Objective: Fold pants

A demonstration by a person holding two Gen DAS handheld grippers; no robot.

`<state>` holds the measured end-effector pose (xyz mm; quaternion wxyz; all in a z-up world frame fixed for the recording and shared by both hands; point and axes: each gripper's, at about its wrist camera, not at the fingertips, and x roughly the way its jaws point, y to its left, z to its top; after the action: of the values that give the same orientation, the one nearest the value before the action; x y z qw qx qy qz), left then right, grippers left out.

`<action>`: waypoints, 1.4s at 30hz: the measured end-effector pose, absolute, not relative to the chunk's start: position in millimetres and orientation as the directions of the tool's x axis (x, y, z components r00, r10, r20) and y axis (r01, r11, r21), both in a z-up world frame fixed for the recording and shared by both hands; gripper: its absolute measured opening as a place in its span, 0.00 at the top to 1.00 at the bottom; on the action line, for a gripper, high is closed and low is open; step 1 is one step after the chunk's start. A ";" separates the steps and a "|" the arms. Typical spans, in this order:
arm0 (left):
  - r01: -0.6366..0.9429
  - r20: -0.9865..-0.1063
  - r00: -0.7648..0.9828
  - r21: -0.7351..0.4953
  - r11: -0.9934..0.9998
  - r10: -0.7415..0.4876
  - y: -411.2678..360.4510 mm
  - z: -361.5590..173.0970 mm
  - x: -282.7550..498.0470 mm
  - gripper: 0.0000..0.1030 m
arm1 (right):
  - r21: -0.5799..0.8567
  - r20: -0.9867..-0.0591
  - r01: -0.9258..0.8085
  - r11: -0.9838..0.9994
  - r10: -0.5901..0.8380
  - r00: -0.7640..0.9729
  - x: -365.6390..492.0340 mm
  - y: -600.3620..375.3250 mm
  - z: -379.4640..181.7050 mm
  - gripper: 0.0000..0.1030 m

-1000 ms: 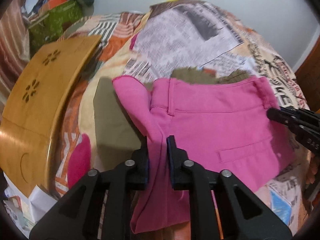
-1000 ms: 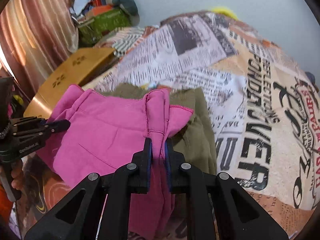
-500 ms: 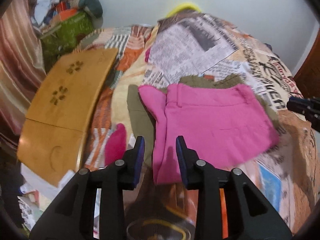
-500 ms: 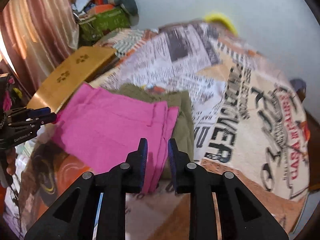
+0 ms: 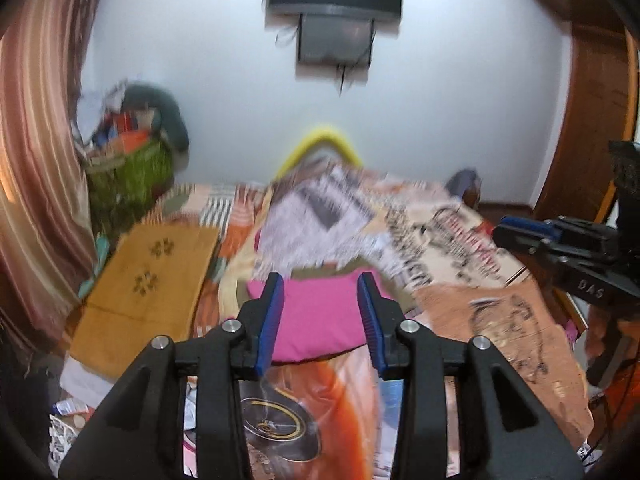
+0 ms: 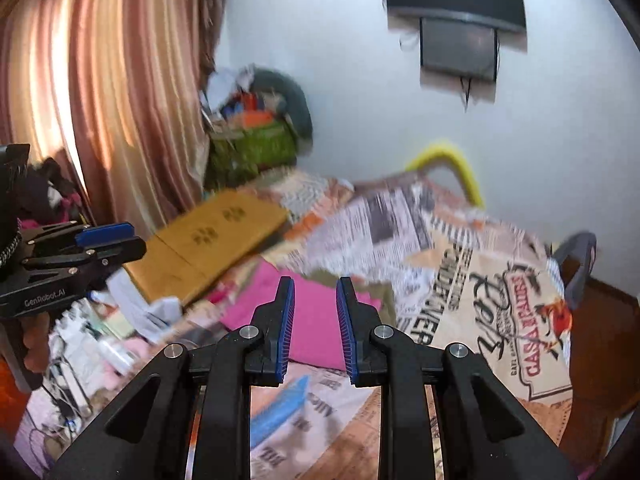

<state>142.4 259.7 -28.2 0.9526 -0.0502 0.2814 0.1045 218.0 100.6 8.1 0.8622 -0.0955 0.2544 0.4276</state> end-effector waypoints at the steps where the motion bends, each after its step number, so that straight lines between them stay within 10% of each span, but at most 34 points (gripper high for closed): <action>1: -0.223 -0.521 0.836 -0.032 0.974 0.174 251.8 -19.2 130.5 0.60 | 0.052 -0.495 -0.789 0.612 0.702 0.512 208.4 95.4 15.4 0.81; 12: -0.230 -0.280 0.937 -0.049 0.972 0.207 188.8 26.0 22.6 0.47 | 0.051 -0.254 -0.807 0.588 0.789 0.559 112.2 41.2 46.6 0.80; 20: -0.226 -0.216 0.954 -0.059 0.972 0.209 169.0 26.4 -12.1 0.26 | 0.014 -0.138 -0.782 0.623 0.776 0.616 83.4 31.2 45.8 0.25; 28: -0.246 -0.178 0.956 -0.055 0.968 0.233 160.8 23.8 -22.4 0.01 | 0.073 -0.124 -0.769 0.635 0.771 0.625 80.4 27.1 42.2 0.04; 42: -0.259 -0.204 0.950 -0.082 0.963 0.238 164.0 13.2 -20.6 0.00 | 0.076 -0.143 -0.752 0.654 0.754 0.641 77.9 20.0 34.8 0.00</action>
<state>-20.6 164.0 13.2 0.9859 -0.0540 0.0966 0.1258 77.9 20.0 34.8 0.9059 0.0046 0.0813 0.4156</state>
